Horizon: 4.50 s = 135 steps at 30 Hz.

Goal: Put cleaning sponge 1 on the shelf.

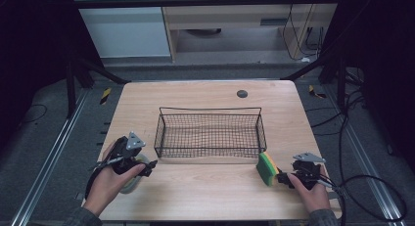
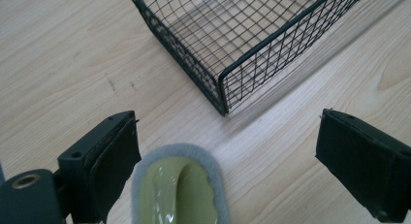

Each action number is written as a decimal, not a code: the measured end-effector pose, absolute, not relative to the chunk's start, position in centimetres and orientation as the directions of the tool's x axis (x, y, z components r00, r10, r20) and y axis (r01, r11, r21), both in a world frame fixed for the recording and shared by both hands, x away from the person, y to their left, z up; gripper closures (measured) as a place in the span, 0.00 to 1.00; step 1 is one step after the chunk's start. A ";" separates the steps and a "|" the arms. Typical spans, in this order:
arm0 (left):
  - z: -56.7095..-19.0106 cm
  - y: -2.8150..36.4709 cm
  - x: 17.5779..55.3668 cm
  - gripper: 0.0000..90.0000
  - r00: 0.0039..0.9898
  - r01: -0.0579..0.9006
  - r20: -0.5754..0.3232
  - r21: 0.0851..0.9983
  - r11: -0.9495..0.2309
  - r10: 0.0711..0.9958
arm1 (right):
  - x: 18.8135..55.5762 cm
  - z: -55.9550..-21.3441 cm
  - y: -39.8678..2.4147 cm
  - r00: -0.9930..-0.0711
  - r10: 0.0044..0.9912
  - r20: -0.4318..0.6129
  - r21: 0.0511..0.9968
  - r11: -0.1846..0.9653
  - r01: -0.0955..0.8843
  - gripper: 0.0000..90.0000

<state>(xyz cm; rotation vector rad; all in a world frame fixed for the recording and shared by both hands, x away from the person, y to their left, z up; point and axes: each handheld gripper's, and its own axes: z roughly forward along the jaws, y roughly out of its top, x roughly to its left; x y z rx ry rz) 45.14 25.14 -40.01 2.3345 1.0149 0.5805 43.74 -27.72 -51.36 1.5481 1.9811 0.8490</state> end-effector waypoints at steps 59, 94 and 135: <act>-41.1 30.0 46.7 0.38 0.615 0.753 0.067 0.247 -0.610 0.786 | 43.6 -51.4 -27.7 -0.243 0.970 -0.002 0.723 0.169 0.670 0.01; -42.9 29.8 48.5 0.78 0.608 0.774 0.047 0.190 -0.605 0.793 | 43.5 -51.4 -27.7 -0.247 0.969 0.003 0.724 0.169 0.669 0.01; -32.7 31.7 50.2 0.78 0.840 0.456 0.138 0.344 -0.821 0.525 | 43.7 -51.4 -27.3 -0.311 0.950 0.001 0.724 0.214 0.656 0.01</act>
